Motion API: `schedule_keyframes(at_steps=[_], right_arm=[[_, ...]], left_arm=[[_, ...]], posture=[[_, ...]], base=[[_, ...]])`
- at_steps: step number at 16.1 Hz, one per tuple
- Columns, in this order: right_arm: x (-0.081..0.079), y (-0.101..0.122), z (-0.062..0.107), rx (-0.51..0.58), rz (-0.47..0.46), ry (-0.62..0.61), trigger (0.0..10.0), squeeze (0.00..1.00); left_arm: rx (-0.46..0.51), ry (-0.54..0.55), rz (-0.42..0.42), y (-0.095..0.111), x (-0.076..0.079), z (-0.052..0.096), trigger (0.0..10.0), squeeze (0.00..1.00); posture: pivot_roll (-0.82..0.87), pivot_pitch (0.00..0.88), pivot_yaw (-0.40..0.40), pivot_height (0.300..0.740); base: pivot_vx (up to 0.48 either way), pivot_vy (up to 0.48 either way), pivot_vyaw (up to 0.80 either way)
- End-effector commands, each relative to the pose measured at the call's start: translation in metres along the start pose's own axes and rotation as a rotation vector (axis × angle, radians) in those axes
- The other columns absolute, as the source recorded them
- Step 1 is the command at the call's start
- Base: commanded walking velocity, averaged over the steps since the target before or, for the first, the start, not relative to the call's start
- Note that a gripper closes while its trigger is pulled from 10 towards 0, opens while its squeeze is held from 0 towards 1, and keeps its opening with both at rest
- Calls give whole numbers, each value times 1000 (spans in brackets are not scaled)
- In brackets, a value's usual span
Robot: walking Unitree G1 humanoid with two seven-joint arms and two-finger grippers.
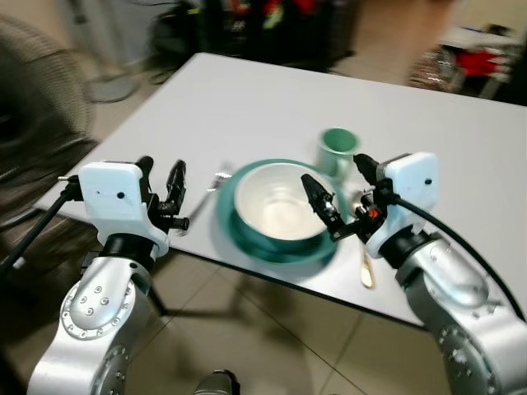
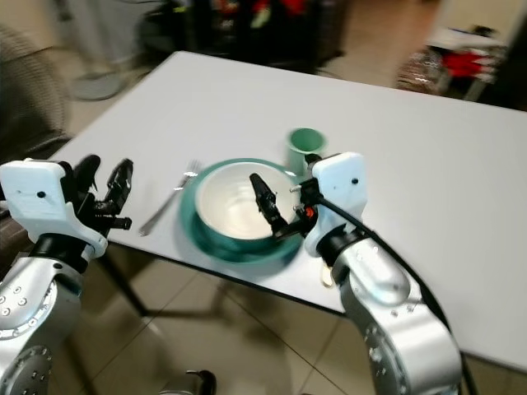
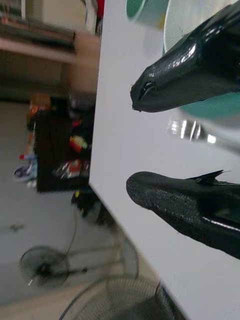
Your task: Setting the table
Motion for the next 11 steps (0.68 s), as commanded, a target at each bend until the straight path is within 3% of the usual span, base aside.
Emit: schedule_keyframes(at_steps=[1, 2, 3, 8, 11], right_arm=[[-1, 2, 1, 18, -10, -3, 10000, 1000], [-1, 0, 2, 15, -24, -9, 10000, 1000], [-1, -2, 4, 7, -17, -12, 10000, 1000], [-1, -5, 2, 18, -21, -18, 10000, 1000], [0, -8, 2, 10, -59, -40, 10000, 1000]], left_arm=[[-14, 4, -15, -3, 0, 1, 10000, 0], [-28, -5, -52, -5, 2, 3, 10000, 0], [-100, -82, -105, -12, 7, 8, 10000, 0], [-71, -107, -63, -9, 7, 8, 10000, 0], [-79, -117, -86, -11, 7, 9, 10000, 0]], posture=[[-49, 46, 24, 740], [-50, 42, 27, 740], [-51, 39, 29, 740], [-50, 25, 26, 740], [-48, 19, 22, 740]], base=[[0, 0, 800], [0, 0, 800], [0, 0, 800], [0, 0, 800], [0, 0, 800]])
Point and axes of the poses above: a point about 5 cm out from each wrist's last joint towards the gripper, its own z axis pointing back from the gripper into the wrist, its own y axis along the axis of the wrist's last joint, x = y × z, the point moved 1 cm from there along -z, pointing out of the wrist towards the gripper, and after that the axes turned 4 degrees about -z, right-handed, at the moved point
